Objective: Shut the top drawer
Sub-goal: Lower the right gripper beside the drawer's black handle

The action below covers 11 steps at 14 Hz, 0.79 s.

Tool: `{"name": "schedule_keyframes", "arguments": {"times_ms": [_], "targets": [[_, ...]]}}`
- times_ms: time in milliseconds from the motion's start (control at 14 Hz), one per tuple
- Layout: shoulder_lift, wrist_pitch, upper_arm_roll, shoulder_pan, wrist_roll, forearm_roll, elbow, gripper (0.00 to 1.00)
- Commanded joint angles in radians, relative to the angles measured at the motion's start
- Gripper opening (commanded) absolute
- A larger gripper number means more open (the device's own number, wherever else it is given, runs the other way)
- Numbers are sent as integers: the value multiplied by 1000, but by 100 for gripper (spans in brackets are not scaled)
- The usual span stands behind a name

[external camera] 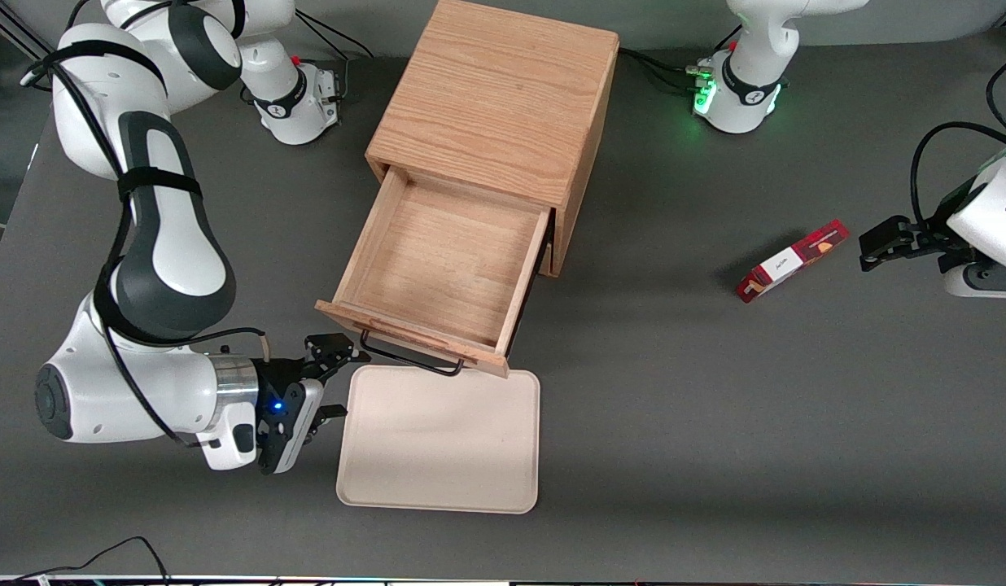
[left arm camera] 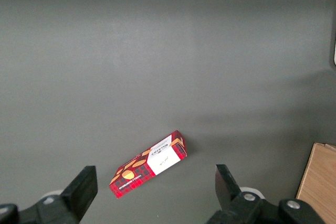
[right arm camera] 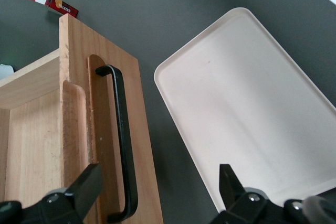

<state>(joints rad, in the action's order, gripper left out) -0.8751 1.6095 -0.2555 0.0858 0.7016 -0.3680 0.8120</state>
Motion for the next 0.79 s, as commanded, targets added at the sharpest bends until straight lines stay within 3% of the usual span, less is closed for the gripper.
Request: {"name": "schedule_keyframes", "arguments": {"times_ms": [0, 214, 714], "targets": [[-1, -11, 4, 23, -28, 59, 1, 100], [-5, -14, 4, 69, -74, 125, 12, 100], [-25, 0, 2, 86, -113, 126, 13, 100]]}}
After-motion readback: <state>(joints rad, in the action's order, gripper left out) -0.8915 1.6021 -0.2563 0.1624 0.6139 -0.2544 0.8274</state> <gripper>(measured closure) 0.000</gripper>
